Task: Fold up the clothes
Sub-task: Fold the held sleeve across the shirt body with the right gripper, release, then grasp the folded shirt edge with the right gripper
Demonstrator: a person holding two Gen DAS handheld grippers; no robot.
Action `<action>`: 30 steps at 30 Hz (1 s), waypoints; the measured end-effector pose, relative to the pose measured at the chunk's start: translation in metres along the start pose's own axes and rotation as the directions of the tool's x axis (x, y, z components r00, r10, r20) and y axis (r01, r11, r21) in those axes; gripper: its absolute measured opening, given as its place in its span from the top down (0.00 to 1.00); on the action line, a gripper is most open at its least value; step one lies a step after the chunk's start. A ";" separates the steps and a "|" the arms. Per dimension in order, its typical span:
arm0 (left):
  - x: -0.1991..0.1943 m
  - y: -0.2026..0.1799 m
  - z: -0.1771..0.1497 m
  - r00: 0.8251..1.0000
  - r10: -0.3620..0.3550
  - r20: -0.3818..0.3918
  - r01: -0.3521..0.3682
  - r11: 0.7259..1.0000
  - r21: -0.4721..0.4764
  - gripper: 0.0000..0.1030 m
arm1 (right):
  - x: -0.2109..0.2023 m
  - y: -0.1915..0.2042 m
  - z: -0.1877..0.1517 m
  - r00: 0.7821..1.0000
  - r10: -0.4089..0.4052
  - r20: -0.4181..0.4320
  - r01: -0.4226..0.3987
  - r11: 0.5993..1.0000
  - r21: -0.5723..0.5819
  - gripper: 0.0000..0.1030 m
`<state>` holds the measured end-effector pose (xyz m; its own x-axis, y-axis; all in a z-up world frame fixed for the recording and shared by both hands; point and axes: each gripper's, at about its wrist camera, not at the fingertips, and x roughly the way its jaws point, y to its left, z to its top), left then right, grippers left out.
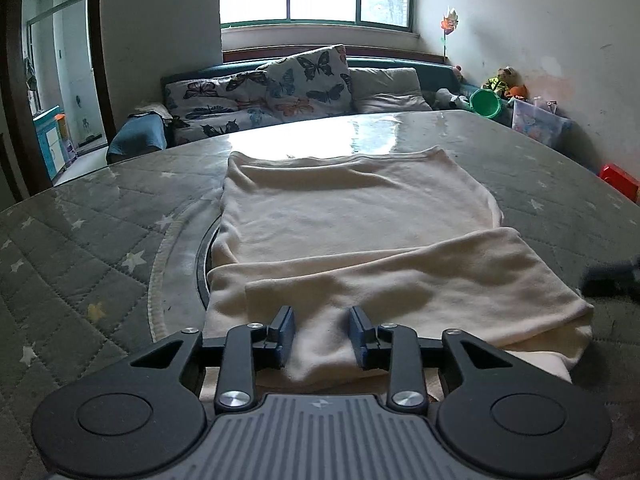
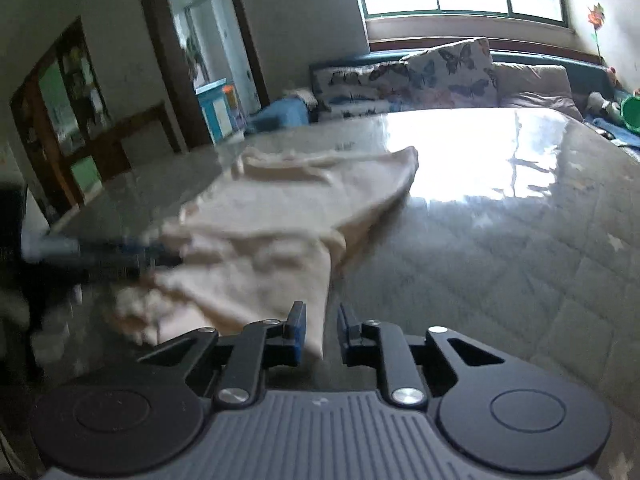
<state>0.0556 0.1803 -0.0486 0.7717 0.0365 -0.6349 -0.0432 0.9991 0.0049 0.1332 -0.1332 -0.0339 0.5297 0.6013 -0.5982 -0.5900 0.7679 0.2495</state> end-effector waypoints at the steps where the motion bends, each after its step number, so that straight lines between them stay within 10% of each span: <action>1: 0.000 -0.001 0.000 1.000 0.000 0.000 0.000 1.000 0.003 0.63 | 0.006 -0.001 0.007 1.000 0.010 0.008 -0.010 1.000 0.017 0.79; 14: 0.002 -0.005 0.003 1.000 -0.004 0.005 0.004 1.000 0.011 0.52 | 0.029 -0.002 0.004 0.993 -0.105 0.063 0.100 0.992 0.075 1.00; 30: -0.005 -0.007 0.001 1.000 0.007 0.018 -0.008 0.999 0.032 0.50 | 0.055 0.013 0.013 0.996 -0.056 0.068 0.055 0.998 0.016 0.94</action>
<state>0.0522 0.1734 -0.0446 0.7829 0.0443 -0.6206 -0.0290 0.9990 0.0346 0.1623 -0.0872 -0.0529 0.6021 0.5711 -0.5579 -0.5502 0.8032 0.2284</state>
